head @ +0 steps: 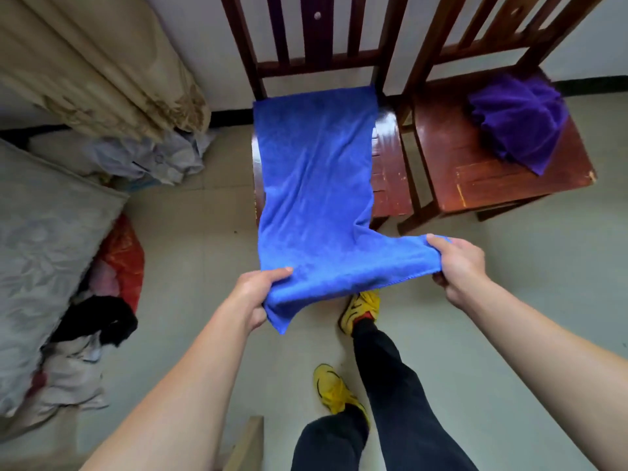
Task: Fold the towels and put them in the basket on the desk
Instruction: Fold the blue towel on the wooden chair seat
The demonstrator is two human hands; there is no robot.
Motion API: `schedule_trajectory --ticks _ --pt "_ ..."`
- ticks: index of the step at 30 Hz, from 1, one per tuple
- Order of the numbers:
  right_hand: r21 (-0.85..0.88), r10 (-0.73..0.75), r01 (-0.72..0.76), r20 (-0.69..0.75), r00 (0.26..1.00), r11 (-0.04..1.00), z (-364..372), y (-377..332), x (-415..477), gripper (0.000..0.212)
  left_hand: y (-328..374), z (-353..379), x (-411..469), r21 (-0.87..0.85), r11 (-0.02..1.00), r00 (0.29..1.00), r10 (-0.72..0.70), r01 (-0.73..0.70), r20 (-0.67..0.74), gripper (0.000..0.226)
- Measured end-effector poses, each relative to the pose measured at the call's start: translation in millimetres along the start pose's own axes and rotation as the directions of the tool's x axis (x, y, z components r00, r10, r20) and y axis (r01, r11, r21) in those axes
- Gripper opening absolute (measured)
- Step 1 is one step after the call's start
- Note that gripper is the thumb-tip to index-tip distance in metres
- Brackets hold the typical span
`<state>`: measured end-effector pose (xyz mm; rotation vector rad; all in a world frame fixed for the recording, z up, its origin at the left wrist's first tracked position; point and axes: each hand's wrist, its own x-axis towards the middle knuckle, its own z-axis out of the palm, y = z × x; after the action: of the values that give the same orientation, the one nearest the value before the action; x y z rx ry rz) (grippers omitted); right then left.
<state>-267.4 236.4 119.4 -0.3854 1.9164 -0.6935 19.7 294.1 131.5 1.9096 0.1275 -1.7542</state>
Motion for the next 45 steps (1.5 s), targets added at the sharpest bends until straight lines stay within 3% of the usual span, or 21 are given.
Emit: schedule_trajectory --ticks 5,10,13,21,26,29,31,33,35,38,41,45 --pt "-0.059 -0.068 0.066 -0.026 0.997 0.996 -25 35 -37 0.013 -41 -30 -13 0.051 0.996 0.997 -0.077 0.077 -0.016 0.025" --pt "-0.138 -0.09 0.077 -0.091 0.992 0.987 -42 75 -59 0.014 -86 -44 -9 0.182 0.982 0.972 -0.01 0.054 -0.236 0.029" --pt "-0.214 -0.099 0.071 -0.125 0.987 0.974 -52 103 -70 0.016 -106 -47 -14 0.224 0.974 0.959 0.023 0.042 -0.282 0.027" --pt "-0.245 -0.075 0.046 -0.112 0.991 0.969 -68 120 -92 0.022 -113 -58 -49 0.274 0.951 0.978 -0.095 0.144 -0.187 0.018" --pt "-0.228 -0.151 0.131 -0.075 0.986 0.965 -61 100 -85 0.015 -101 -56 -43 0.326 0.943 0.981 0.002 0.062 -0.192 0.004" --pt "-0.16 -0.154 0.151 -0.01 0.988 0.976 -52 74 -80 0.01 -86 -52 -34 0.302 0.953 0.948 0.125 -0.033 -0.291 0.013" --pt "-0.081 -0.122 0.125 0.042 0.992 0.989 -44 51 -78 0.006 -69 -50 -31 0.238 0.966 0.921 0.182 -0.102 -0.344 0.004" --pt "-0.002 -0.072 0.072 0.076 0.994 0.997 -36 25 -72 0.004 -46 -48 -30 0.148 0.979 0.923 0.183 -0.14 -0.337 0.012" --pt "0.083 -0.003 -0.005 0.097 0.995 0.997 -30 1 -64 0.009 -22 -45 -33 0.066 0.989 0.947 0.149 -0.135 -0.286 0.006" --pt "0.19 0.106 -0.131 0.134 0.985 0.973 -22 -24 -48 0.018 5 -40 -32 0.149 0.983 0.957 0.14 -0.104 -0.254 0.026" --pt "0.309 0.187 -0.245 0.205 0.961 0.919 -12 -39 -21 0.019 32 -30 -18 0.208 0.974 0.963 0.136 -0.088 -0.233 0.028" --pt "0.442 0.197 -0.373 0.394 0.898 0.816 0 -57 18 0.004 67 -12 6 -0.104 0.988 0.989 0.1 -0.112 -0.111 0.02"
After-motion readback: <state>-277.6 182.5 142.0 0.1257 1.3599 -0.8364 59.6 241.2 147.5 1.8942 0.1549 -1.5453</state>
